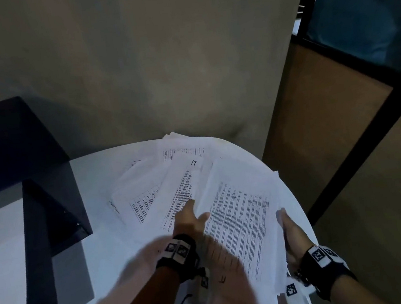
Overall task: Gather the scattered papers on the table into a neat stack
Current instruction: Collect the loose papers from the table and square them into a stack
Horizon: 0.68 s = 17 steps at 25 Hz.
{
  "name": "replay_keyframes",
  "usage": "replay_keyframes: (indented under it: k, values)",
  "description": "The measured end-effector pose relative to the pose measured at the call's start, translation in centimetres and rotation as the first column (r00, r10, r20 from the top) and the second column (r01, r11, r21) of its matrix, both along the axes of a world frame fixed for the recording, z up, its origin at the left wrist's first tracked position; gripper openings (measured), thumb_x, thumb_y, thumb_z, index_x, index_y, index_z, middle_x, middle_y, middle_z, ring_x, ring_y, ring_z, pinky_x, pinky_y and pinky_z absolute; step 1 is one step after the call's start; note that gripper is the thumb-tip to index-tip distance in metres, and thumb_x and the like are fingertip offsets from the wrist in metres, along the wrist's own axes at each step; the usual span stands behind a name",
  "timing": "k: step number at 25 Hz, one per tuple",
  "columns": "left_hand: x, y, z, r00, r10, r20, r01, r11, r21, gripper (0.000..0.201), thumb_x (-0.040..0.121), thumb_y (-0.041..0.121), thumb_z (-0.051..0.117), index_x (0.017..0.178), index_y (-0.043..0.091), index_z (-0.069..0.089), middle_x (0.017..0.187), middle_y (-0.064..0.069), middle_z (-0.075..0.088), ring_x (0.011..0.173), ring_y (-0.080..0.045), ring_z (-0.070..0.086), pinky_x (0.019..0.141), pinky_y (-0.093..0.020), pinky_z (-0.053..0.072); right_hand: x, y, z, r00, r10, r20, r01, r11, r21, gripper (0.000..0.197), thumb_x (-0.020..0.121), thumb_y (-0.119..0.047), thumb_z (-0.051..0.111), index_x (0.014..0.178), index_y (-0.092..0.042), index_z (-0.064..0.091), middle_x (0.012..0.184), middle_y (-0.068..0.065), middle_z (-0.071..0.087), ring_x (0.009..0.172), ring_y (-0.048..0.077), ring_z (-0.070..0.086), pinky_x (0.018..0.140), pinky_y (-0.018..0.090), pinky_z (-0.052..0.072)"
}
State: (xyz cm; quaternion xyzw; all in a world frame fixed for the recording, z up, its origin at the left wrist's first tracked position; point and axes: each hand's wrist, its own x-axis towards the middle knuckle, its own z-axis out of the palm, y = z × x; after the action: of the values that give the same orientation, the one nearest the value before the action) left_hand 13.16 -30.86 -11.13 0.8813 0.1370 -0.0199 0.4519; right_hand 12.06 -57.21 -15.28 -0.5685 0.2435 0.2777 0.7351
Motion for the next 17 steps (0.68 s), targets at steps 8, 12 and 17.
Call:
replay_keyframes:
  k: [8,12,17]
  values:
    - [1.1,1.7,-1.4,0.992,-0.008,0.129,-0.002,0.997,0.08,0.025,0.087,0.033,0.055,0.099,0.014,0.065,0.09,-0.009,0.07,0.088,-0.031,0.066,0.071,-0.025,0.046,1.4,-0.4,-3.0,0.959,0.18,0.22,-0.093,0.929,-0.357,0.121,0.065,-0.046,0.087,0.155,-0.001,0.019,0.161,0.015,0.026,0.148,0.034,0.027,0.118,0.046,0.029]
    - [2.3,8.4,-1.3,0.961,0.272,-0.053,-0.236,0.901,0.363,0.043,0.088,0.034,0.053,0.129,0.019,0.056,0.132,-0.011,0.054,0.123,-0.034,0.048,0.099,-0.045,0.041,1.6,-0.3,-4.5,0.94,0.193,0.282,-0.051,0.895,-0.444,0.121,0.057,-0.061,0.085,0.15,-0.004,0.032,0.156,0.012,0.04,0.143,0.032,0.038,0.117,0.051,0.032]
    - [2.9,9.9,-1.6,0.97,0.194,-0.15,-0.14,0.94,0.311,0.037,0.094,0.025,0.05,0.127,0.01,0.057,0.134,-0.016,0.056,0.124,-0.034,0.05,0.102,-0.039,0.042,1.4,-0.5,-4.8,0.926,0.204,0.318,-0.056,0.907,-0.418,0.102,0.061,-0.06,0.084,0.141,-0.009,0.046,0.145,0.005,0.054,0.134,0.03,0.05,0.113,0.05,0.037]
